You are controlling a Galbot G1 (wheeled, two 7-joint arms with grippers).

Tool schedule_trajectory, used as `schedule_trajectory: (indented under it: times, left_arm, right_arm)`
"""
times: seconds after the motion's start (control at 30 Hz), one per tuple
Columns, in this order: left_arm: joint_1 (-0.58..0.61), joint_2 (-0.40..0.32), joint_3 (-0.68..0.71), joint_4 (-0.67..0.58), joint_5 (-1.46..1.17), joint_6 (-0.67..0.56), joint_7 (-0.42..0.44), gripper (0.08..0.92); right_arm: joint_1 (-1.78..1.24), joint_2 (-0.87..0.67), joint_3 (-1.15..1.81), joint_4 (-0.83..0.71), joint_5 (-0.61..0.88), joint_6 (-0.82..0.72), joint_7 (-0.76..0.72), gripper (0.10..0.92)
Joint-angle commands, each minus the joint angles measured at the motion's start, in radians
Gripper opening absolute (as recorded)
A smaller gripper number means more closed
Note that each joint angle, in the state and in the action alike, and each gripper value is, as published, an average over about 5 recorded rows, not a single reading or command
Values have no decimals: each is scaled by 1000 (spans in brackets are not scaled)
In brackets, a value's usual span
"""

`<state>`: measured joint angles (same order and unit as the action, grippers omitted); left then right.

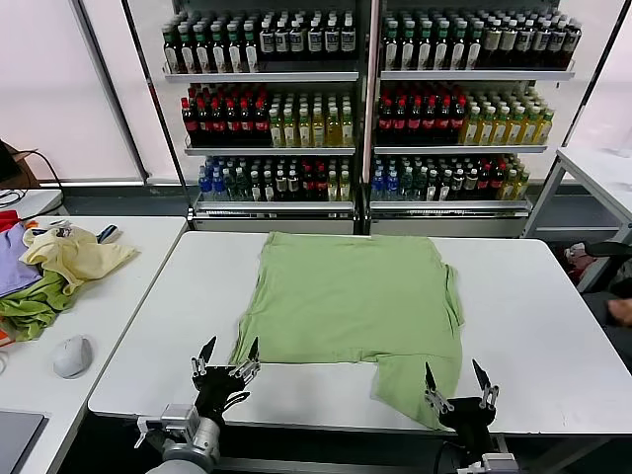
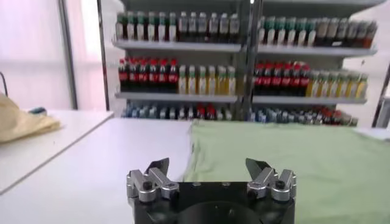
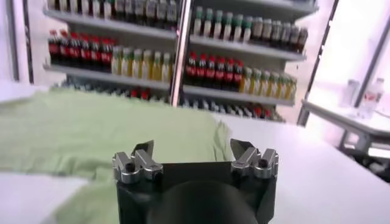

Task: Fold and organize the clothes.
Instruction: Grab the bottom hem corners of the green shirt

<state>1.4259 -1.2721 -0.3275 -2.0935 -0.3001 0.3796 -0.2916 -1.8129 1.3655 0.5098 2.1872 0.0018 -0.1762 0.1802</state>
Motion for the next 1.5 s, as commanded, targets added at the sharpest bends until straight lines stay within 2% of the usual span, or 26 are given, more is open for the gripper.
schedule_trajectory:
  times: [0.03, 0.47, 0.67, 1.03, 1.27, 1.37, 1.5]
  left_arm:
    - [-125, 29, 29, 121, -49, 113, -36, 823]
    - [-144, 30, 81, 156, -34, 172, -55, 810]
    - [-140, 23, 98, 163, -27, 172, -69, 663]
    - [-143, 22, 106, 170, -59, 174, -71, 342]
    - [-143, 24, 104, 168, -85, 166, -68, 148]
    - [-144, 26, 101, 162, -101, 146, -67, 105]
    - [-145, 36, 93, 136, -118, 97, -60, 100]
  right_arm:
    - [-86, 11, -12, -9, -18, -27, 22, 823]
    - [-67, 36, -48, -46, -21, -27, 28, 823]
    - [-63, 37, -56, -62, 64, -41, 29, 797]
    - [-43, 28, -56, -83, 142, -63, 2, 504]
    - [-33, 17, -50, -87, 184, -62, -28, 385]
    - [-27, 12, -45, -81, 184, -38, -52, 336]
    - [-4, 1, -24, -69, 175, 17, -82, 251]
